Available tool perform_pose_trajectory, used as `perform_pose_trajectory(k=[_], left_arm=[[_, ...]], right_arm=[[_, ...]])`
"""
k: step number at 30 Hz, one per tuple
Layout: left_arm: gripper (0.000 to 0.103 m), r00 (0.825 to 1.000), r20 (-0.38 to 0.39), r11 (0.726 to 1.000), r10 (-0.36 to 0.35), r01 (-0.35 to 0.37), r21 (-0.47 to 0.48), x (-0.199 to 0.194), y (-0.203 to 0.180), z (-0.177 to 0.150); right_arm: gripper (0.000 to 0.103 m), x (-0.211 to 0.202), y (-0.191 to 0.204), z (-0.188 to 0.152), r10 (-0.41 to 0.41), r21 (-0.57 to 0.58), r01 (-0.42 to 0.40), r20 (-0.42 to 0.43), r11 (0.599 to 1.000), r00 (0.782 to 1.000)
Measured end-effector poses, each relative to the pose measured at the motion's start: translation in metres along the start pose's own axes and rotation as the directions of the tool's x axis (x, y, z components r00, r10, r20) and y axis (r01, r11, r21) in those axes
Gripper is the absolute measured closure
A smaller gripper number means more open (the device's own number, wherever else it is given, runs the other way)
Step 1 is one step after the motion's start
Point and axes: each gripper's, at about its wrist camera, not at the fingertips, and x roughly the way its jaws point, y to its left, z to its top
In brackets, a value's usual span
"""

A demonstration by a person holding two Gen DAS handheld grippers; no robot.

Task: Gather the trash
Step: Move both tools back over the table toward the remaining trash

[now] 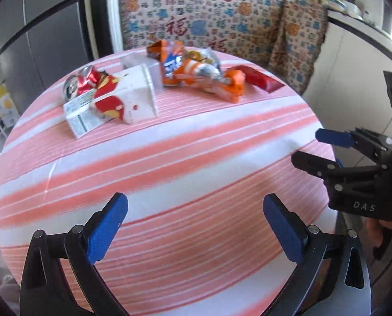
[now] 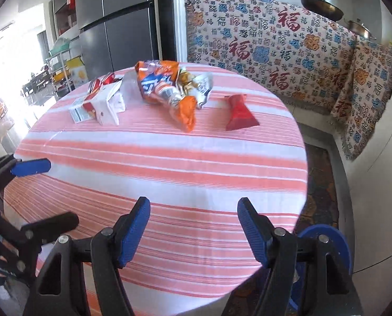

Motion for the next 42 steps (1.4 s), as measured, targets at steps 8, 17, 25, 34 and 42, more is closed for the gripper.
perform_pose_trajectory(k=[8, 17, 25, 34, 42], left_arm=[[0.001, 0.997, -0.059, 0.997, 0.04, -0.043, -0.063, 0.017, 0.043, -0.008], [0.001, 0.994, -0.082, 0.997, 0.069, -0.071, -0.017, 0.026, 0.038, -0.005], [0.0, 0.994, -0.092, 0.998, 0.057, -0.055, 0.021, 0.026, 0.048, -0.001], [0.0, 0.991, -0.115, 0.997, 0.072, -0.074, -0.012, 0.052, 0.15, 0.037], [0.001, 0.996, -0.084, 0.989, -0.016, 0.028, 0.148, 0.077, 0.157, 0.07]], right_arm=[[0.033, 0.023, -0.001, -0.004, -0.023, -0.012, 0.023, -0.047, 1.0, 0.999], [0.032, 0.028, -0.004, -0.006, -0.006, -0.006, 0.006, -0.046, 1.0, 0.999], [0.031, 0.028, -0.004, -0.005, -0.008, -0.005, 0.008, -0.043, 1.0, 0.999], [0.031, 0.028, -0.004, -0.005, -0.01, -0.007, 0.01, -0.037, 1.0, 0.999], [0.03, 0.03, -0.003, -0.005, -0.015, -0.002, 0.015, -0.019, 1.0, 1.0]])
